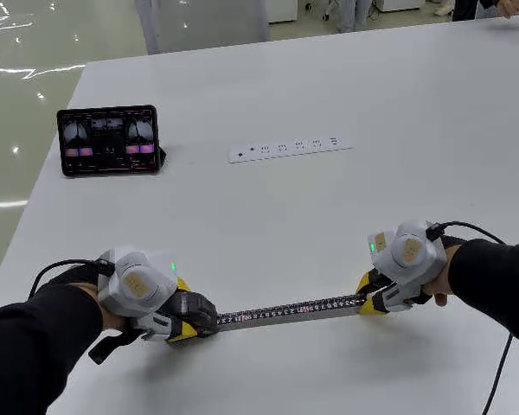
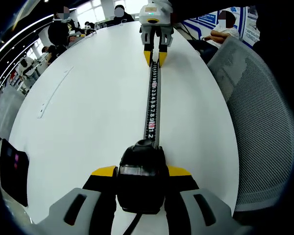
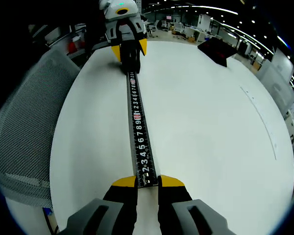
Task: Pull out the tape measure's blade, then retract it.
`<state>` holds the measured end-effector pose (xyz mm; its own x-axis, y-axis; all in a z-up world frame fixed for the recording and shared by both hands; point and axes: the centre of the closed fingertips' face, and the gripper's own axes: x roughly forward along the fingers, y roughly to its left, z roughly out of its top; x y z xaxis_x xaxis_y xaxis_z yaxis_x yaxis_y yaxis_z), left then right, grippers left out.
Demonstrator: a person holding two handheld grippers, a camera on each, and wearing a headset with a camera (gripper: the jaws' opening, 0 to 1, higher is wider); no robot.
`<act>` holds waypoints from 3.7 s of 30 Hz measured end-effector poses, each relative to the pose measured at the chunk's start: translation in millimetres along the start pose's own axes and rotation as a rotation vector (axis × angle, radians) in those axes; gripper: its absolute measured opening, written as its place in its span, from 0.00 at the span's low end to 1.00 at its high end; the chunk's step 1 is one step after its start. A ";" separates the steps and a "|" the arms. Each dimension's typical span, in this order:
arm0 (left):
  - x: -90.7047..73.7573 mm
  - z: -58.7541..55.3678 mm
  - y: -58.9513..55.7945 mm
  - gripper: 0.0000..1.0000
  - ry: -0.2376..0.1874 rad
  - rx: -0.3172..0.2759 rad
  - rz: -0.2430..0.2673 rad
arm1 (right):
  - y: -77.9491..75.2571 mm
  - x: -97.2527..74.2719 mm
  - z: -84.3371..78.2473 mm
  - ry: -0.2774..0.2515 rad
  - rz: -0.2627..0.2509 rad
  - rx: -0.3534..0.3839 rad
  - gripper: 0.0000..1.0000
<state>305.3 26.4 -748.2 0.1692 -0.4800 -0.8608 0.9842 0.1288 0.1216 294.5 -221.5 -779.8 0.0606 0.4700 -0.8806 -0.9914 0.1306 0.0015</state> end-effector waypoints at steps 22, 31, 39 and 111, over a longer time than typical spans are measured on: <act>-16.4 -1.0 -2.1 0.50 0.029 -0.026 -0.020 | 7.7 -11.3 10.9 0.043 0.007 -0.062 0.23; -24.7 -1.3 -0.7 0.62 0.011 -0.077 -0.009 | 9.6 -14.7 10.3 0.036 -0.006 -0.026 0.28; -26.5 4.2 -4.1 0.70 -0.024 -0.105 -0.019 | 9.8 -19.3 10.1 0.023 -0.021 0.056 0.37; -81.9 -48.6 -13.4 0.99 -0.374 -0.615 0.366 | 33.2 -83.5 -16.7 -0.349 -0.369 0.410 0.99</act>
<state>275.7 106.2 -703.4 0.5889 -0.5594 -0.5833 0.6763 0.7363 -0.0234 254.6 -271.0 -714.1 0.4908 0.5777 -0.6522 -0.7780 0.6276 -0.0296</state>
